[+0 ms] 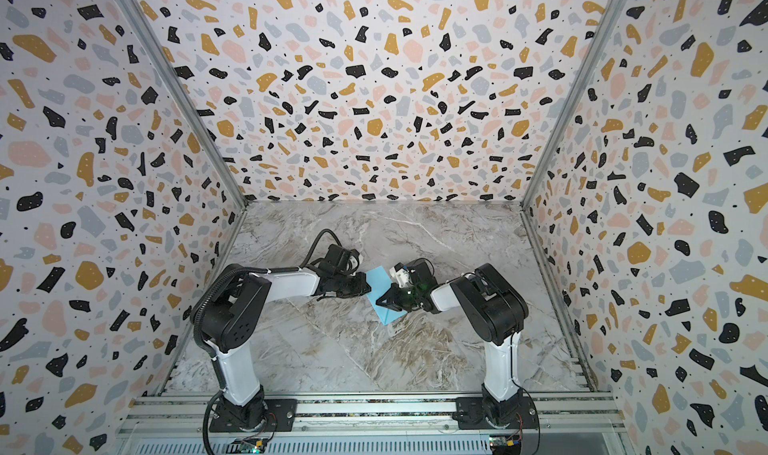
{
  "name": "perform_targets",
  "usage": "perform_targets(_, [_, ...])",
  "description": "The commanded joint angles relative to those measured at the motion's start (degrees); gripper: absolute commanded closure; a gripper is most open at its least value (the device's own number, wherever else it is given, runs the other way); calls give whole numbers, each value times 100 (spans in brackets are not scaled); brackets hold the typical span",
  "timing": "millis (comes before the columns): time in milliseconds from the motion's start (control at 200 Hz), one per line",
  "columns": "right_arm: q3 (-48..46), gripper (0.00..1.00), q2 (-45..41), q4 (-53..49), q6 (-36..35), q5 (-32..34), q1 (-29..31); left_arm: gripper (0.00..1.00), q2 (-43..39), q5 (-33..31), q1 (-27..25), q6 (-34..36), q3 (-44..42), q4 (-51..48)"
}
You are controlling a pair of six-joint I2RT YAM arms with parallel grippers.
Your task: Fold a paper plane with a square sheet of paper (pick it up from the middle)
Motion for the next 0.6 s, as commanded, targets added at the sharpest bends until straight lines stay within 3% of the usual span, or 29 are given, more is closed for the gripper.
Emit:
perform_targets(0, [53, 100, 23, 154, 40, 86, 23, 89, 188, 66, -65, 53, -147, -201])
perform_targets(591, [-87, 100, 47, 265, 91, 328, 0, 90, 177, 49, -78, 52, -158, -213])
